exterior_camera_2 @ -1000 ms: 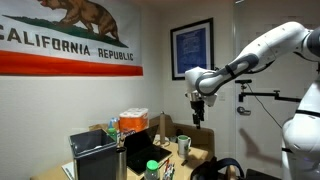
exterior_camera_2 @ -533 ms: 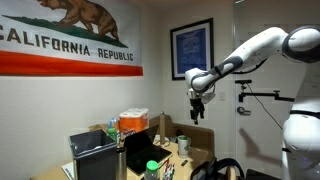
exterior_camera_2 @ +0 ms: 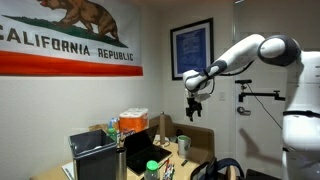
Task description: Move he mug to the left side of the desk
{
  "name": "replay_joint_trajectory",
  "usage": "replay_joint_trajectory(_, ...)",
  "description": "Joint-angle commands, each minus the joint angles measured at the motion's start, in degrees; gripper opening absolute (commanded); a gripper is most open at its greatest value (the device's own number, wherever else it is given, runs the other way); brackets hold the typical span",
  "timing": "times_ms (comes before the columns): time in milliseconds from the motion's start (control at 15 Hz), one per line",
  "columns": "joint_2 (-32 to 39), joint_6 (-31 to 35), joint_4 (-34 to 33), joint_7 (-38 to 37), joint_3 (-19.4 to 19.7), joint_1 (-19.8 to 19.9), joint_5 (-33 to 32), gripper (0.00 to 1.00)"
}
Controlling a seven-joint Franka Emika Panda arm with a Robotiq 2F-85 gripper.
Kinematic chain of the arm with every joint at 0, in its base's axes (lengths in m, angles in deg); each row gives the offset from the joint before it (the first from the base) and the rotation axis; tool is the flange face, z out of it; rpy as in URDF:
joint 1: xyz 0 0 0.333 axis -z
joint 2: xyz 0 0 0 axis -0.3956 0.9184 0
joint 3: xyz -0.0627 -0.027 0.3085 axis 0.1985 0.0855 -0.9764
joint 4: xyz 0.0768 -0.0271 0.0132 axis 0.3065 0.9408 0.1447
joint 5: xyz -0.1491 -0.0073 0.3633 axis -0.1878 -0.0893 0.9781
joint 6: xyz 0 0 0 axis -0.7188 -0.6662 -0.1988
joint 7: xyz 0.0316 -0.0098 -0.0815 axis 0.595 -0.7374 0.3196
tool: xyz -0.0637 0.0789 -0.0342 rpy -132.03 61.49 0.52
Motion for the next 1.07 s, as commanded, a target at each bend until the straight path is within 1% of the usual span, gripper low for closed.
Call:
replay_joint_trajectory(0, 4.91, -0.83, -5.34, 6.26, 1.07, 1.41, -1.60, 1.00)
replay_joint_trajectory(133, 6.89, -1.94, -7.41, 14.06, 1.47, 1.93, -2.21, 1.00)
replay_joint_trajectory(267, 7.51, -2.22, -8.11, 21.85, 1.31, 2.35, -1.10, 1.00)
replay_joint_trajectory(400, 5.89, -1.89, -6.48, 27.67, 0.66, 2.20, -1.35, 1.00)
replay_joint_trajectory(467, 3.68, -0.27, -3.95, 29.86, 0.32, 1.86, -2.22, 1.00)
replay_joint_trajectory(533, 6.66, -0.41, -6.22, 25.81, 0.91, 2.28, -1.43, 1.00)
replay_joint_trajectory(667, 5.95, -0.41, -5.83, 28.24, 0.45, 2.07, -1.46, 1.00)
replay_joint_trajectory(867, 5.44, -0.41, -5.59, 28.95, 0.29, 1.91, -1.49, 1.00)
replay_joint_trajectory(1000, 7.40, -0.86, -7.11, 35.52, 0.65, 2.75, -0.25, 1.00)
